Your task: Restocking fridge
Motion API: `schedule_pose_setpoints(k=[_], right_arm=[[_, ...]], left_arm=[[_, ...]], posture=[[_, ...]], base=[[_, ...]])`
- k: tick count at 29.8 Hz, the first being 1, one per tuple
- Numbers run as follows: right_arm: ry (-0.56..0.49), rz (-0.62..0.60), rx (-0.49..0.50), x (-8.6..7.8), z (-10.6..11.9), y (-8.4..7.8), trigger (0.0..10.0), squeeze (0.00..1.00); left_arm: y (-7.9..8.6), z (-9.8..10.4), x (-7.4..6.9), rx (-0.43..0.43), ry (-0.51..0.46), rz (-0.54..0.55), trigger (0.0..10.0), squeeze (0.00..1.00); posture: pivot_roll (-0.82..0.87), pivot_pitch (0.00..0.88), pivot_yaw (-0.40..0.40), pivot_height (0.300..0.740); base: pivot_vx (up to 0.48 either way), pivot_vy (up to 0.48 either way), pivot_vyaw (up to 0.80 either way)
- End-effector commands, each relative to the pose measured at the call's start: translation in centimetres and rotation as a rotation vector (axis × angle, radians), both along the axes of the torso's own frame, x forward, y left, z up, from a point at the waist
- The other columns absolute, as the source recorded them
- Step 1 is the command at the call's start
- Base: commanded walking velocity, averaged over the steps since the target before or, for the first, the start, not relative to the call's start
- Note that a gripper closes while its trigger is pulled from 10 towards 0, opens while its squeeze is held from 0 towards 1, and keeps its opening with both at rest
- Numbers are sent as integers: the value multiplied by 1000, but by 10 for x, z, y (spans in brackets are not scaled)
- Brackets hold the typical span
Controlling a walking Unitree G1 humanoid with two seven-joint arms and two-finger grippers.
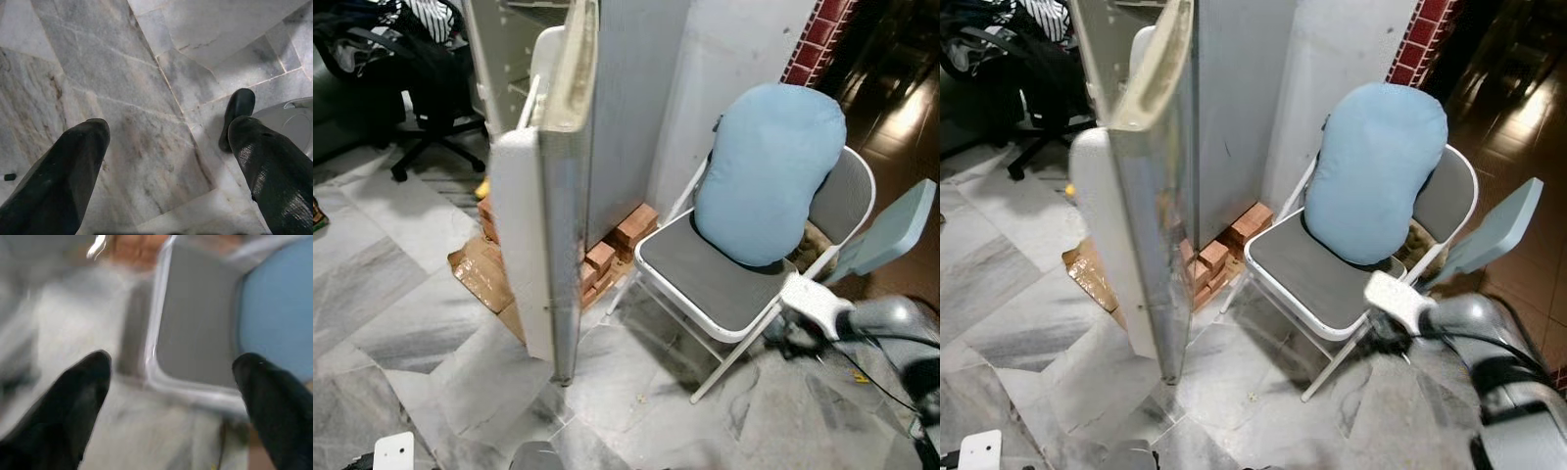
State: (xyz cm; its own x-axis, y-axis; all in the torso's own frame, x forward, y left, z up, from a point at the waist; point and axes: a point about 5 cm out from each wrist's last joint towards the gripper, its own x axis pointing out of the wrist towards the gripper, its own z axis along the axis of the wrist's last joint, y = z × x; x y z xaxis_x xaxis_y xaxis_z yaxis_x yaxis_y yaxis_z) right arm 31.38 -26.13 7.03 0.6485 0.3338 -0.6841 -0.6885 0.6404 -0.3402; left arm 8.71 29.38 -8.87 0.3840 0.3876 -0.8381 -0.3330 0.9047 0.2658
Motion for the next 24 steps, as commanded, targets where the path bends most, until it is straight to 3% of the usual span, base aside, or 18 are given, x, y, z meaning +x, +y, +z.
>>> schedule_pose_setpoints(k=[1, 7, 8, 9, 15, 24], right_arm=[[-132, -139, 132, 17, 12, 16, 10000, 0], [-226, -322, 440, 30, 19, 61, 10000, 0], [-233, -358, 499, 30, 20, 73, 10000, 0], [-228, -362, 570, 25, 23, 96, 10000, 0], [-194, -303, 664, 4, 26, 145, 10000, 0], [-200, -415, 652, 6, 31, 154, 10000, 0]], left_arm=[[3, 1, -1, 1, -16, 21, 10000, 0], [7, 4, 1, 19, -40, 38, 10000, 0], [8, 5, 2, 26, -47, 47, 10000, 0], [10, 6, 5, 36, -63, 63, 10000, 0], [13, 11, 19, 45, -105, 88, 10000, 0], [5, 10, 26, 54, -119, 73, 10000, 0]], posture=[[152, 0, -95, 740], [144, 0, -90, 740], [139, 0, -89, 740], [139, 0, -89, 740], [130, 0, -92, 740], [129, 0, -95, 740]], base=[[0, 0, 0], [0, 0, 0], [0, 0, 0], [0, 0, 0], [0, 160, 0], [0, 480, 0]])
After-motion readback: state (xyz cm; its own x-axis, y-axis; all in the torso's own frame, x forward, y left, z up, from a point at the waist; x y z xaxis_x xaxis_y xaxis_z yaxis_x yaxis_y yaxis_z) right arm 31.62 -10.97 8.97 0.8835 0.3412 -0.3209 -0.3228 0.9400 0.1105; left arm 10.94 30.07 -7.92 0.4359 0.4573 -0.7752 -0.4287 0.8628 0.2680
